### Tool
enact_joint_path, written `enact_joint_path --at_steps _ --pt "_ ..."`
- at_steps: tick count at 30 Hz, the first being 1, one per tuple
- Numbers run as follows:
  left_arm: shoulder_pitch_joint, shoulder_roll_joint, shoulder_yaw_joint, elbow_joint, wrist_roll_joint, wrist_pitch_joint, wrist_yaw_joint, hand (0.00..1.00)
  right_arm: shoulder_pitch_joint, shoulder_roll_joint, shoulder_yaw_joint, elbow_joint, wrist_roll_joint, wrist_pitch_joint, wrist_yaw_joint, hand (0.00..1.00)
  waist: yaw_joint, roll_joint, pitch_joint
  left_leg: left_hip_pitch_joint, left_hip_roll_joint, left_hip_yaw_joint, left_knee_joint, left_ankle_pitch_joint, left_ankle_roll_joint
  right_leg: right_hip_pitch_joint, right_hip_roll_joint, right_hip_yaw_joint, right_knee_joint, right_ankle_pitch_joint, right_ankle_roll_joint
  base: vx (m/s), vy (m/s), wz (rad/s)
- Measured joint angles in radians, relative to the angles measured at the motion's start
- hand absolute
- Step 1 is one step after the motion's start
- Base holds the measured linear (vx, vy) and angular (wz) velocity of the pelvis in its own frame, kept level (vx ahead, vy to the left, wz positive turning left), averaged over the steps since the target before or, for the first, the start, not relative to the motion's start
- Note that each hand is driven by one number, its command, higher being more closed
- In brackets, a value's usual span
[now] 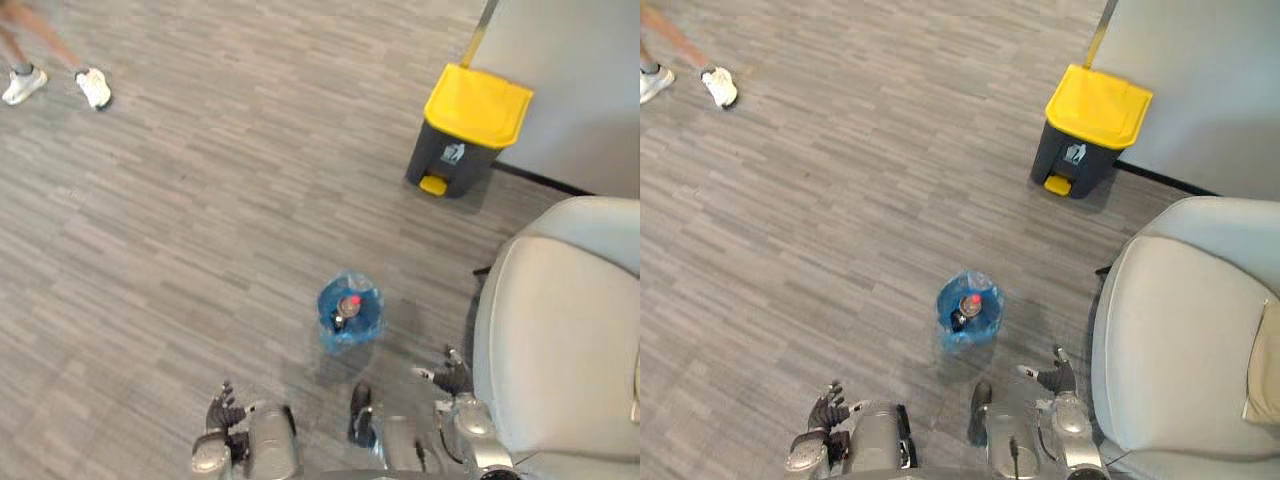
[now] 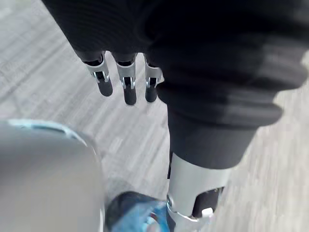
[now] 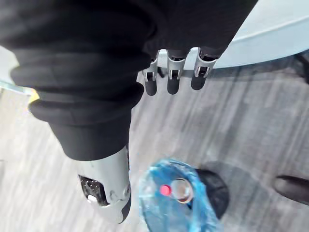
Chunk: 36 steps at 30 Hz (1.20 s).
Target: Gather rubbish on tea table into small bin, then transfer packed bag to large trash can.
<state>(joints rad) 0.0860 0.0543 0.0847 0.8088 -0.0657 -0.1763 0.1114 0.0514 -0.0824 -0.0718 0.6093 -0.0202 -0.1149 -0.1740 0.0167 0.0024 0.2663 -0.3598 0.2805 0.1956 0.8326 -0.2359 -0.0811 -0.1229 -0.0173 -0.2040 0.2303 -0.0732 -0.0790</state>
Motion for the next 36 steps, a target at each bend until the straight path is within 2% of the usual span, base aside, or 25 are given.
enact_joint_path --at_steps 2,3,4,5,6,7,9,11,14,18,20,22,25,27,29,31,36 --pt "-0.006 -0.002 -0.005 -0.002 0.0 0.0 0.0 0.0 -0.004 0.009 -0.002 -0.002 -0.003 0.0 -0.002 0.0 0.0 0.002 -0.001 0.007 -0.008 -0.007 -0.159 0.006 -0.011 -0.002 0.001 0.015 -0.005 -0.004 0.007 0.17 0.061 -0.47" --pt "-0.017 -0.005 -0.012 0.002 0.001 0.001 0.001 0.0 -0.004 0.016 -0.008 0.001 -0.012 0.0 -0.007 0.0 -0.001 0.003 -0.001 0.017 -0.023 -0.031 -0.296 0.029 -0.039 -0.005 0.003 0.025 -0.003 -0.015 0.025 0.14 0.124 -0.39" --pt "-0.023 -0.006 -0.018 0.008 0.001 0.002 0.0 0.0 -0.004 0.016 -0.007 0.005 -0.016 0.002 -0.012 0.0 0.0 0.008 -0.001 0.027 -0.026 -0.048 -0.355 0.05 -0.058 -0.005 0.009 0.031 -0.001 -0.018 0.03 0.16 0.197 -0.46" --pt "-0.024 -0.011 -0.023 0.009 0.0 0.001 0.002 0.0 -0.003 0.019 -0.007 0.003 -0.022 0.003 -0.021 0.0 0.001 0.019 -0.002 0.053 -0.026 -0.066 -0.429 0.128 -0.067 -0.009 0.024 0.047 0.017 -0.033 0.053 0.1 0.177 -0.5" --pt "-0.021 -0.016 -0.033 0.013 0.001 0.001 0.002 0.0 -0.001 0.018 -0.006 -0.006 -0.023 0.003 -0.022 0.0 -0.001 0.038 -0.007 0.069 -0.022 -0.076 -0.455 0.177 -0.044 -0.018 0.04 0.056 0.038 -0.051 0.073 0.13 0.306 -0.54" --pt "-0.041 -0.004 -0.041 0.025 0.001 0.002 0.002 0.0 -0.005 0.037 -0.006 -0.011 -0.03 0.003 -0.026 0.0 0.0 0.009 -0.007 0.069 -0.039 -0.06 -0.451 0.157 -0.045 -0.052 0.011 0.079 0.085 -0.073 0.098 0.09 0.254 -0.37" --pt "-0.055 0.004 -0.057 0.025 0.002 -0.001 0.002 0.0 -0.005 0.039 0.014 -0.038 -0.037 0.002 -0.033 0.0 0.0 -0.01 -0.009 0.055 -0.075 -0.027 -0.449 0.145 -0.024 -0.095 -0.032 0.101 0.121 -0.09 0.124 0.03 0.247 -0.21" --pt "-0.064 0.012 -0.061 0.025 0.01 -0.003 0.004 0.0 -0.025 0.035 0.043 -0.041 -0.094 0.0 -0.048 0.0 0.003 -0.006 -0.005 0.029 -0.095 0.004 -0.424 0.127 0.004 -0.138 -0.059 0.127 0.154 -0.099 0.142 -0.03 0.199 -0.2" --pt "-0.113 0.05 -0.074 0.02 0.021 -0.007 0.019 0.0 -0.118 0.032 0.128 -0.041 -0.204 -0.002 -0.069 0.0 0.004 0.007 0.048 -0.046 -0.105 0.012 -0.336 0.102 0.038 -0.219 -0.074 0.157 0.226 -0.107 0.158 -0.09 0.131 -0.18" --pt "-0.212 0.07 -0.074 0.016 0.018 -0.023 0.048 0.0 -0.278 0.014 0.211 -0.027 -0.32 -0.004 -0.099 0.0 0.009 0.017 0.114 -0.18 -0.091 0.014 -0.224 0.06 0.047 -0.363 -0.074 0.185 0.341 -0.122 0.173 -0.2 0.066 -0.17" --pt "-0.305 0.056 -0.074 0.015 0.002 -0.035 0.07 0.0 -0.388 -0.015 0.261 -0.012 -0.393 -0.004 -0.117 0.0 0.02 0.026 0.146 -0.315 -0.083 0.004 -0.128 0.031 0.051 -0.501 -0.082 0.192 0.444 -0.141 0.178 -0.22 0.019 -0.03" --pt "-0.355 0.037 -0.074 0.002 -0.015 -0.044 0.079 0.0 -0.453 -0.03 0.283 0.002 -0.422 0.0 -0.132 0.0 0.023 0.027 0.169 -0.396 -0.083 -0.003 -0.086 0.028 0.056 -0.583 -0.09 0.191 0.497 -0.148 0.177 -0.14 -0.009 0.09" --pt "-0.441 0.012 -0.052 -0.015 -0.051 -0.064 0.109 0.0 -0.583 -0.06 0.328 0.003 -0.471 0.012 -0.155 0.0 0.027 0.027 0.195 -0.594 -0.075 -0.025 0.021 0.022 0.066 -0.775 -0.092 0.189 0.613 -0.164 0.178 -0.14 -0.023 0.05" --pt "-0.509 0.003 -0.031 -0.033 -0.074 -0.07 0.118 0.0 -0.701 -0.098 0.339 0.014 -0.517 0.02 -0.177 0.0 0.028 0.026 0.249 -0.729 -0.075 -0.039 0.094 0.021 0.068 -0.91 -0.101 0.19 0.704 -0.176 0.175 -0.1 -0.039 0.11" --pt "-0.53 0.003 -0.01 -0.084 -0.091 -0.086 0.128 0.0 -0.763 -0.128 0.35 0.04 -0.548 0.03 -0.193 0.0 0.032 0.027 0.259 -0.818 -0.075 -0.045 0.132 0.021 0.07 -1.0 -0.107 0.191 0.755 -0.185 0.174 -0.08 -0.047 0.09" --pt "-0.584 0.011 0.01 -0.106 -0.102 -0.108 0.134 0.0 -0.824 -0.163 0.357 0.107 -0.581 0.055 -0.196 0.0 0.056 0.026 0.271 -0.915 -0.075 -0.056 0.183 0.022 0.074 -1.1 -0.11 0.197 0.82 -0.197 0.174 -0.07 -0.057 0.06" --pt "-0.619 0.047 0.034 -0.138 -0.139 -0.125 0.135 0.0 -0.883 -0.171 0.363 0.227 -0.591 0.088 -0.198 0.0 0.058 0.026 0.272 -1.024 -0.087 -0.072 0.221 0.029 0.085 -1.204 -0.128 0.192 0.881 -0.216 0.169 -0.05 -0.024 0.13"
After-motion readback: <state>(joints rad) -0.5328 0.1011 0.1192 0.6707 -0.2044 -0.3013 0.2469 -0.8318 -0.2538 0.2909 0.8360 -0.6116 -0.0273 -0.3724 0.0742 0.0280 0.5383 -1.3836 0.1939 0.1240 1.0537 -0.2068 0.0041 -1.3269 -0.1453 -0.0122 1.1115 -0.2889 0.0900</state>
